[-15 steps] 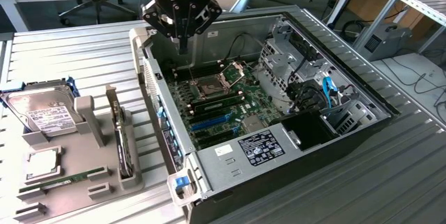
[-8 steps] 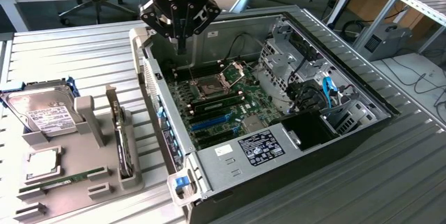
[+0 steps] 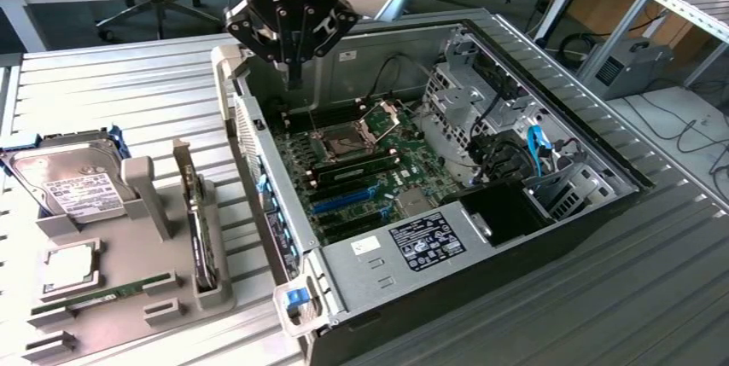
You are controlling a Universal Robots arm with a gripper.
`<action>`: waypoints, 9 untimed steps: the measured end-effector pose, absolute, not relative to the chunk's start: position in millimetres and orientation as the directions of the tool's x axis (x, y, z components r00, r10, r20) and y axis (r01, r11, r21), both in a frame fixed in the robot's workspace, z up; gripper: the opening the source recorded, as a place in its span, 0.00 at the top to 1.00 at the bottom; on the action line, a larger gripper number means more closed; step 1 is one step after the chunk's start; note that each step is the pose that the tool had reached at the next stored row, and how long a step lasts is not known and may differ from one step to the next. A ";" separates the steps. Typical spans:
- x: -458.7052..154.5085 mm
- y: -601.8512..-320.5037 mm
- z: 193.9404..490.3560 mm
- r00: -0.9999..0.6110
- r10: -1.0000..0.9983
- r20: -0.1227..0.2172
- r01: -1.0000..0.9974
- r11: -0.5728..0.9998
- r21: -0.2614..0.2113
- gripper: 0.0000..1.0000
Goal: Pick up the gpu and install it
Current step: 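Reach for the gpu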
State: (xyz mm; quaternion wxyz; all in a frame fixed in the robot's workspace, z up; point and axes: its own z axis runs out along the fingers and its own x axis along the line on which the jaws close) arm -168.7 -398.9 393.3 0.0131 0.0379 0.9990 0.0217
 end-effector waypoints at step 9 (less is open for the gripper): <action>-171.4 -398.9 393.3 -0.997 0.076 -0.024 0.075 0.996 0.044 0.89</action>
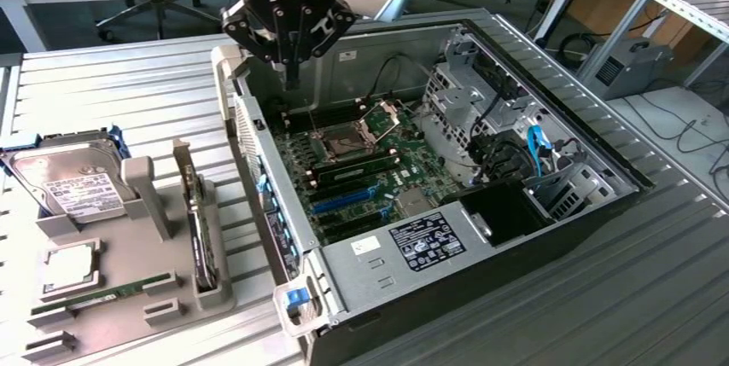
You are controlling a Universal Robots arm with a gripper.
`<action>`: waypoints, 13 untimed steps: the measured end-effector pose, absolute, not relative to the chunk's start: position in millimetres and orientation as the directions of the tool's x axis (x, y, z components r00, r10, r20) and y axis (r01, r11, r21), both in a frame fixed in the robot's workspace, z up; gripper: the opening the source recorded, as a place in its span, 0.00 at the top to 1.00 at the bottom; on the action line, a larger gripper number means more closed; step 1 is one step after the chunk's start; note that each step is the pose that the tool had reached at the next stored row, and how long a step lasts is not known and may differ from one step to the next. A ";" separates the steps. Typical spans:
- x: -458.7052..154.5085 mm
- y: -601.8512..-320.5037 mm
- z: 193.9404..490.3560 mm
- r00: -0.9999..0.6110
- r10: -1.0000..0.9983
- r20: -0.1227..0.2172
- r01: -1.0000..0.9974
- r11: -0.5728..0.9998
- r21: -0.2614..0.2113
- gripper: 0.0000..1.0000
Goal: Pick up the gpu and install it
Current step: 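Reach for the gpu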
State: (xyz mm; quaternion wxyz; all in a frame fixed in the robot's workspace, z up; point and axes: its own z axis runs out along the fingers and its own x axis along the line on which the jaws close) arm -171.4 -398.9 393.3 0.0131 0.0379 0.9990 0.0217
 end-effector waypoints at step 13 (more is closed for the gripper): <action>-174.0 -398.9 393.3 -0.997 0.076 -0.024 0.075 0.996 0.044 0.89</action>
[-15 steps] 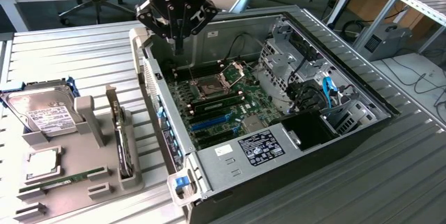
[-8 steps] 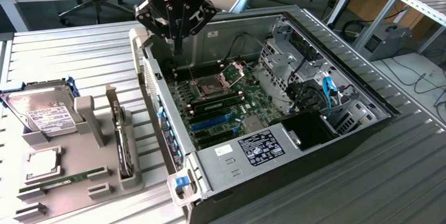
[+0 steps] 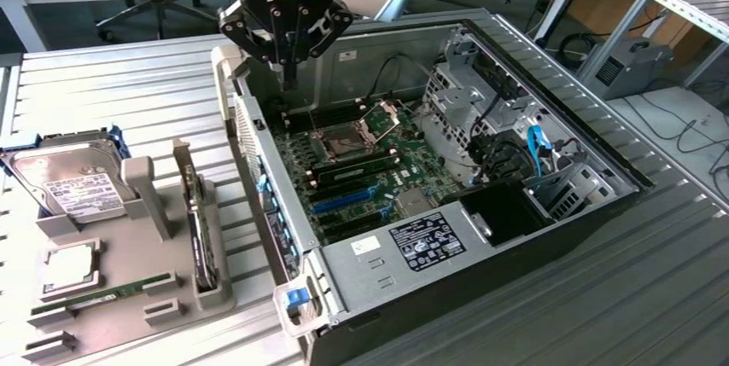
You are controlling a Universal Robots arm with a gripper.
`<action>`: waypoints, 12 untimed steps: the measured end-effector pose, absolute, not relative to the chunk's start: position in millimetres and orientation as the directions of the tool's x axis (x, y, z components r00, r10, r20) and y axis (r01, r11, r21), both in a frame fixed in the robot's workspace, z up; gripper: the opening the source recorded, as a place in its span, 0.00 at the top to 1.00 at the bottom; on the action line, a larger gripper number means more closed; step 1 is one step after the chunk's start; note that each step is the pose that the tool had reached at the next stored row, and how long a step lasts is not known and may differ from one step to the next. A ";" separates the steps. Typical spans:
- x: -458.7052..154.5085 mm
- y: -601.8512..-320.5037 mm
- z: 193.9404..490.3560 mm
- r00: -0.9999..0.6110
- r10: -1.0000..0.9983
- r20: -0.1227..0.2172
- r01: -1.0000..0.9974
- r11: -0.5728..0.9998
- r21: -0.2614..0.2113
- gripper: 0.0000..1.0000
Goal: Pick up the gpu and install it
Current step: 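Reach for the gpu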
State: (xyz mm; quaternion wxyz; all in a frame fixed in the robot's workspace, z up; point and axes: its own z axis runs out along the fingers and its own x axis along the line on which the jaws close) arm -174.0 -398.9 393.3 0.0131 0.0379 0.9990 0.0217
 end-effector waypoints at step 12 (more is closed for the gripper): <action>-176.7 -398.9 393.3 -0.997 0.076 -0.024 0.075 0.996 0.044 0.89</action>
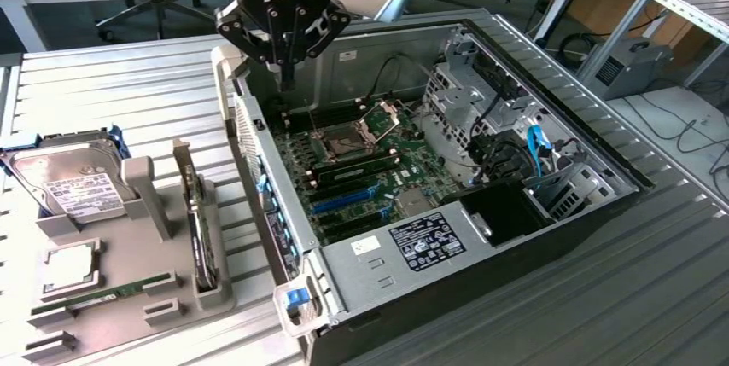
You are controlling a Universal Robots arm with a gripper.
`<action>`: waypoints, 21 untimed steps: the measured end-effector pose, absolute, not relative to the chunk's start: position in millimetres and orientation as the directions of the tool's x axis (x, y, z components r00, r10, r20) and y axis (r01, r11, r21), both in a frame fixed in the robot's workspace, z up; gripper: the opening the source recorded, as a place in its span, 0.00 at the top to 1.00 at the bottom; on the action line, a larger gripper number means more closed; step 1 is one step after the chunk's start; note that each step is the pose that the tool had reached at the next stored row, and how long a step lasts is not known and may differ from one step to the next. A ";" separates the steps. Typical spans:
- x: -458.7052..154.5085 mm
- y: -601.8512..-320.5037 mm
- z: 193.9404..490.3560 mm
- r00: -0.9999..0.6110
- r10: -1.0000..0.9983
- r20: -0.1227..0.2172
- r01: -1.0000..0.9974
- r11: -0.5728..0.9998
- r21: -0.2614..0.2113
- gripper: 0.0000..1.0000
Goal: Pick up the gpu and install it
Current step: 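Reach for the gpu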
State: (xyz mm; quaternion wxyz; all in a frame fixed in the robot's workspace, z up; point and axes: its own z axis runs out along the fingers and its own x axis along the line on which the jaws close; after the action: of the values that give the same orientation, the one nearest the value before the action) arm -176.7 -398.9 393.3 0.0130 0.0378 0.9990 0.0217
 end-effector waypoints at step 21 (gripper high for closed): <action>-180.8 -398.9 393.3 -0.997 0.076 -0.024 0.075 0.996 0.044 0.89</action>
State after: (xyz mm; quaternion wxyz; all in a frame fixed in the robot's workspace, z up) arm -180.8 -398.9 393.3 0.0131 0.0379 0.9990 0.0217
